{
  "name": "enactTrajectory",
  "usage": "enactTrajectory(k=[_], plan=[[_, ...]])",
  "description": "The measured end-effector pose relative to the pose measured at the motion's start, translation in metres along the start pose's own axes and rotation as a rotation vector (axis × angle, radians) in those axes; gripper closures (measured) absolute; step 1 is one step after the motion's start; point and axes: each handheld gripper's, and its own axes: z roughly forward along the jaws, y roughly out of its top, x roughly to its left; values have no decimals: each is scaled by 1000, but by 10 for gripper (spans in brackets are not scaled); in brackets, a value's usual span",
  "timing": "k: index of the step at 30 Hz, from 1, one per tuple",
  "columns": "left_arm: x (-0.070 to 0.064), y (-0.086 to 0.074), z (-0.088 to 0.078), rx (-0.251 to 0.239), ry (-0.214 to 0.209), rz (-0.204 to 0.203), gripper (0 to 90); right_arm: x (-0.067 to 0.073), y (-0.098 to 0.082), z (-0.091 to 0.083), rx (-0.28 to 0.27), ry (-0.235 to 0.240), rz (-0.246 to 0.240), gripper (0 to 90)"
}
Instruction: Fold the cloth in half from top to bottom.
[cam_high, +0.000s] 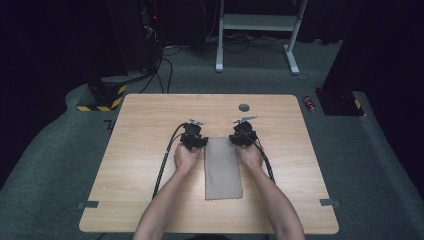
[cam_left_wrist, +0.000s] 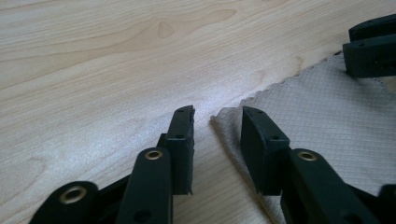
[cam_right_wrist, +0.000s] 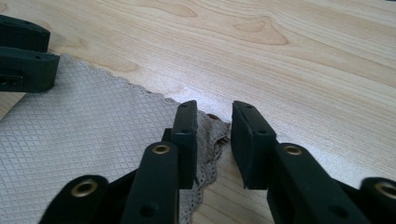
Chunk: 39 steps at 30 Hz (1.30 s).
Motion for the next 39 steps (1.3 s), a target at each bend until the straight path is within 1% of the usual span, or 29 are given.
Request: enactTrajectory(k=[2,4,8,11,13,14,15,16,18,22,26,27,30,32,35,37,39], plan=[[-1,0,1,-5,-5,0,683,-1,0,0,1,3,0,761],[-3,0,2,-8,-4,9,712,-2,0,0,1,6,-5,792],[-4,0,2,-8,-15,14,773,0,0,1,-5,11,-20,856],[-4,0,3,-11,-20,12,830,1,0,1,-3,17,-29,875],[-5,2,3,0,-24,15,861,1,0,1,-2,16,-47,881],[-5,3,4,7,-16,31,876,1,0,1,-2,15,-47,882],[-7,4,4,9,-14,38,883,1,0,1,-5,16,-48,883],[-8,5,4,14,-10,52,887,0,0,1,-7,19,-45,885],[-6,6,4,22,-12,60,893,0,0,0,-8,25,-36,886],[-4,8,1,19,-34,35,896,-3,0,-4,-25,44,-32,889],[-3,11,-2,13,-38,46,897,-3,1,-9,-35,54,-40,891],[-3,12,-3,9,-40,44,897,-3,2,-10,-37,55,-46,892],[-1,13,-4,2,-52,34,897,-4,3,-13,-46,61,-37,892],[0,15,-4,3,-54,36,897,-4,3,-15,-53,63,-37,893],[-2,19,-7,-1,-57,47,897,-4,4,-17,-58,60,-45,893],[-2,22,-8,-7,-54,61,897,-5,4,-18,-61,61,-36,894],[-2,25,-10,-17,-54,66,898,-6,6,-20,-68,57,-38,894]])
